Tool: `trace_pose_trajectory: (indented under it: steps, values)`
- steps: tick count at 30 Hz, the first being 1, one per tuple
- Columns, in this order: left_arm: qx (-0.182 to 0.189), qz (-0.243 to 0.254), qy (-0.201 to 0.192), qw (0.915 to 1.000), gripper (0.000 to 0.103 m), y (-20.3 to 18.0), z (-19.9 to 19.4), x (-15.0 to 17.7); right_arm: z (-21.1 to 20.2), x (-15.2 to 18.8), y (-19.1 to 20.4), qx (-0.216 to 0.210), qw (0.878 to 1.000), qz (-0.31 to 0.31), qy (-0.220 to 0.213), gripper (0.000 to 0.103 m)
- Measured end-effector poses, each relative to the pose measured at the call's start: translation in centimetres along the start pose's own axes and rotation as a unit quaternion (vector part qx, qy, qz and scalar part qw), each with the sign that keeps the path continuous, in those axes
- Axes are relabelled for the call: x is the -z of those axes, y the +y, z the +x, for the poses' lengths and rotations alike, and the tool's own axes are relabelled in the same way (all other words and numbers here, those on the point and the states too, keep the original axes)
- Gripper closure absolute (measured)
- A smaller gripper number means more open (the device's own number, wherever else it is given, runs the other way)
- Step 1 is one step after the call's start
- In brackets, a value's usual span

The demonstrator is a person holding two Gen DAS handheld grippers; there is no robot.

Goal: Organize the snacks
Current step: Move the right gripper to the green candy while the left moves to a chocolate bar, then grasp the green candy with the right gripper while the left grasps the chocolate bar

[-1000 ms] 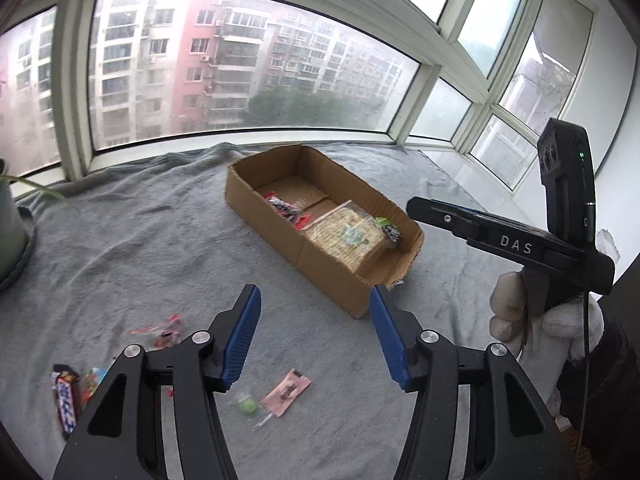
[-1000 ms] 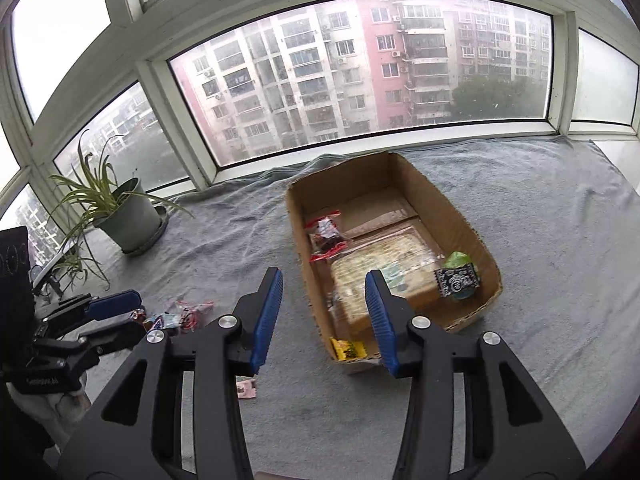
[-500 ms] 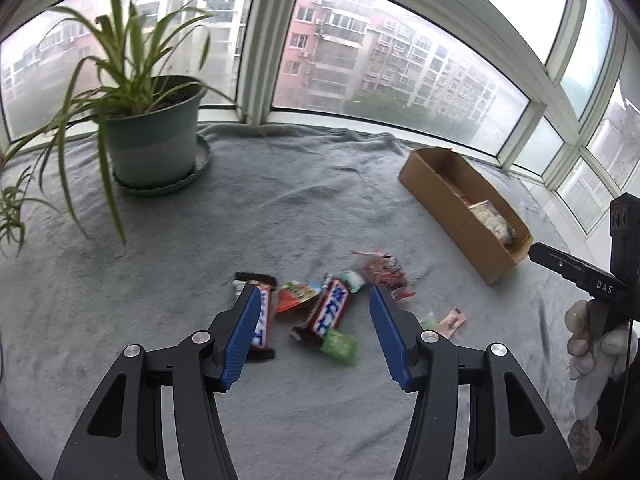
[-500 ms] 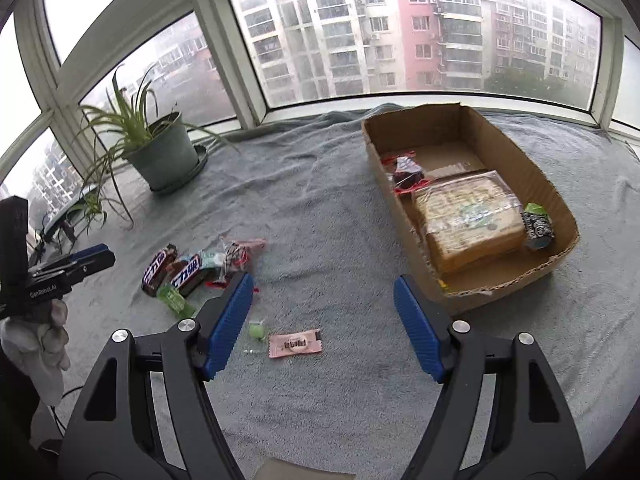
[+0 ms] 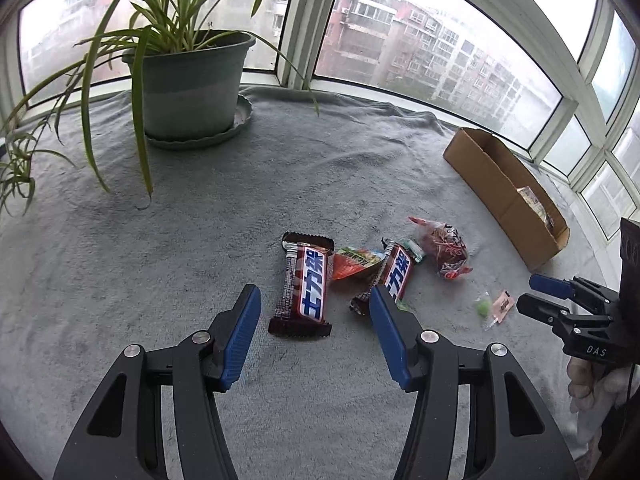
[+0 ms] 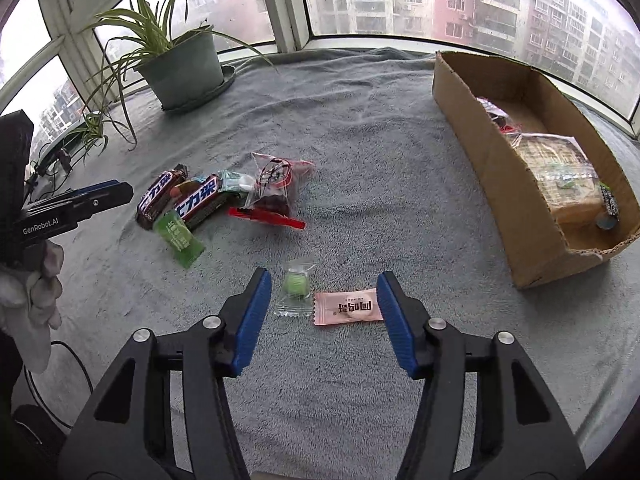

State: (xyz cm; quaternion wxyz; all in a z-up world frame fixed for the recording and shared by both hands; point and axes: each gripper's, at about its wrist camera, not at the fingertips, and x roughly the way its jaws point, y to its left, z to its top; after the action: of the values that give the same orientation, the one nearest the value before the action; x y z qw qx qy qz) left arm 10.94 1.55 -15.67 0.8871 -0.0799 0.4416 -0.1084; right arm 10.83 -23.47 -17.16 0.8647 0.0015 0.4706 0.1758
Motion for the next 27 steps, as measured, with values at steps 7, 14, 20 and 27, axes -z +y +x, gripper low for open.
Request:
trace_pose_trajectory:
  steps: [7, 14, 20, 27]
  values:
    - [-0.006, -0.008, 0.007, 0.9999, 0.048, 0.7, 1.8, -0.4, 1.7, 0.1, 0.2, -0.018, 1.0, 0.007, 0.023, 0.064]
    - [-0.012, -0.006, 0.016, 0.9998, 0.056, 0.8, 2.8, -0.4, 2.8, -0.1, 1.3, -0.006, 0.999, -0.018, 0.038, 0.07]
    - [-0.012, -0.003, 0.022, 0.9997, 0.064, 0.8, 3.6, -0.5, 3.6, -0.4, 1.9, -0.003, 0.998, -0.035, 0.047, 0.081]
    - [-0.013, -0.004, 0.028, 0.9995, 0.072, 0.9, 4.3, -0.2, 3.7, -0.4, 2.2, 0.001, 0.998, -0.049, 0.048, 0.083]
